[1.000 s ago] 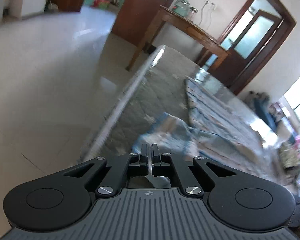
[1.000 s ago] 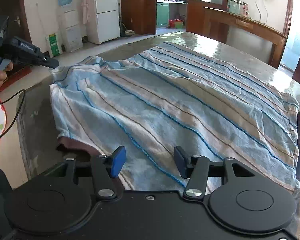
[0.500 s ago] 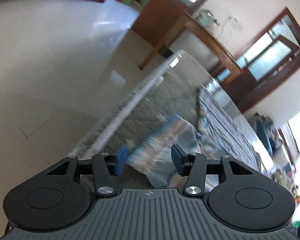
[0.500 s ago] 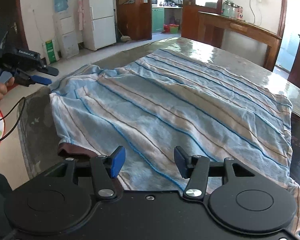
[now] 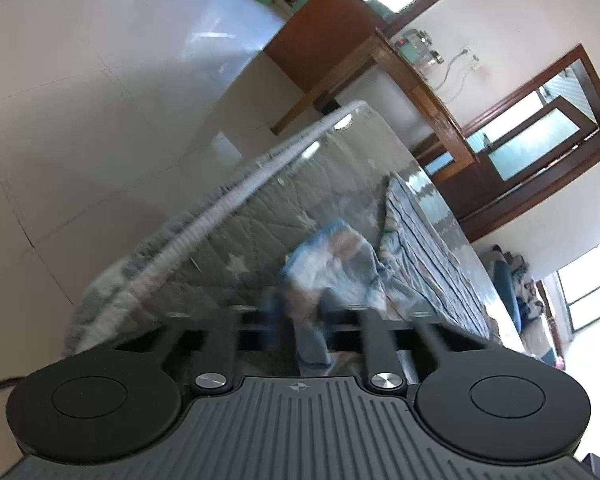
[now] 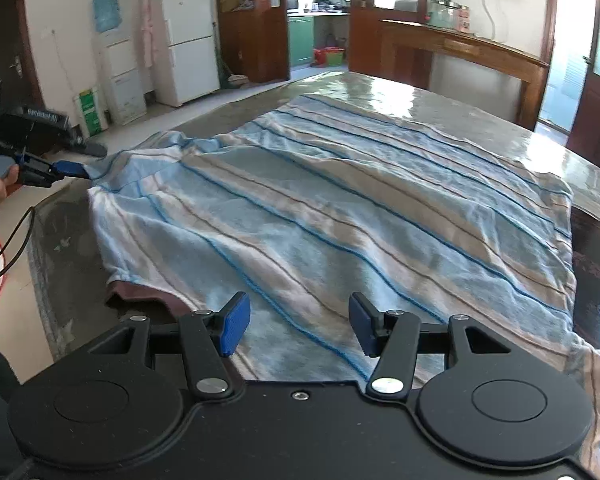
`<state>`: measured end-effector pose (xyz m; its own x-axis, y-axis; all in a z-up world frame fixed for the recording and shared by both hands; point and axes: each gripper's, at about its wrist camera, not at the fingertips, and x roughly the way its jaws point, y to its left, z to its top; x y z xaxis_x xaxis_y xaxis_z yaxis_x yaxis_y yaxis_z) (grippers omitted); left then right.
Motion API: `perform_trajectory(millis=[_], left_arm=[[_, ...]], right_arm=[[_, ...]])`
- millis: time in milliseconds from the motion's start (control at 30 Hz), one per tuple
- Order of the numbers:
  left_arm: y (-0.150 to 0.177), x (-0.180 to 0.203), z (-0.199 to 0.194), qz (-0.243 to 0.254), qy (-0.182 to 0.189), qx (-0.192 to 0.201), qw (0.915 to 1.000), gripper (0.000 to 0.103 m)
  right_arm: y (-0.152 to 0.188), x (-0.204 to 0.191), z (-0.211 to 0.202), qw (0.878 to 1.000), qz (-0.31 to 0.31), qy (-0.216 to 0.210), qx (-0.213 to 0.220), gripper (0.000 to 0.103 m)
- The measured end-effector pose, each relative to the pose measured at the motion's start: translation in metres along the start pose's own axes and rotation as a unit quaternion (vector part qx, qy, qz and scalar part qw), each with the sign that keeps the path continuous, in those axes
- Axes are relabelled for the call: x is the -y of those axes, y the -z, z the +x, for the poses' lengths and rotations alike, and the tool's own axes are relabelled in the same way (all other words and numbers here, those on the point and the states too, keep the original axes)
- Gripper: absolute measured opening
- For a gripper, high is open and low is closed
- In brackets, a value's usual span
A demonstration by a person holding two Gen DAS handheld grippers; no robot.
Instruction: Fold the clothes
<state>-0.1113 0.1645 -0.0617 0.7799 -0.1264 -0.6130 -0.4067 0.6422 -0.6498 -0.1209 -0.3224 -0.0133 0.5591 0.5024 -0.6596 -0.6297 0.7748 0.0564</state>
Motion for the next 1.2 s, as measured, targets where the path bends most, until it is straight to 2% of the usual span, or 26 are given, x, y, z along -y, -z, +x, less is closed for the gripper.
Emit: perform_trajectory(millis=[100, 200, 267, 367, 500, 633, 900, 1200], left_arm=[[-0.004, -0.006, -0.01, -0.008, -0.005, 0.024, 0.9997, 0.007], [-0.008, -0.012, -0.02, -0.016, -0.01, 0.045, 0.9988, 0.007], [-0.005, -0.01, -0.017, -0.01, -0.016, 0.039, 0.9991, 0.007], [-0.003, -0.011, -0.014, -0.017, -0.006, 0.031, 0.9994, 0.007], [-0.002, -0.013, -0.012, -0.021, 0.002, 0.025, 0.9995, 0.008], [-0.002, -0.012, -0.019, -0.005, 0.009, 0.035, 0.9993, 0.008], [-0.002, 0.008, -0.023, 0.026, 0.027, 0.037, 0.9986, 0.007], [-0.004, 0.034, -0.02, 0.077, -0.005, 0.03, 0.9966, 0.008]], right_arm=[[0.006, 0.004, -0.005, 1.0, 0.008, 0.009, -0.006, 0.058], [0.013, 0.008, -0.009, 1.0, 0.011, 0.012, -0.011, 0.065], [0.014, 0.009, -0.011, 1.0, 0.006, 0.01, -0.014, 0.065], [0.01, 0.016, -0.012, 0.999, 0.032, 0.0, -0.017, 0.065], [0.009, 0.018, -0.011, 0.999, 0.031, 0.014, -0.013, 0.065], [0.013, 0.011, -0.013, 1.0, 0.004, 0.028, -0.013, 0.065], [0.014, 0.01, -0.017, 0.999, 0.015, 0.029, -0.008, 0.065], [0.014, 0.008, -0.02, 0.999, 0.028, 0.029, -0.004, 0.068]])
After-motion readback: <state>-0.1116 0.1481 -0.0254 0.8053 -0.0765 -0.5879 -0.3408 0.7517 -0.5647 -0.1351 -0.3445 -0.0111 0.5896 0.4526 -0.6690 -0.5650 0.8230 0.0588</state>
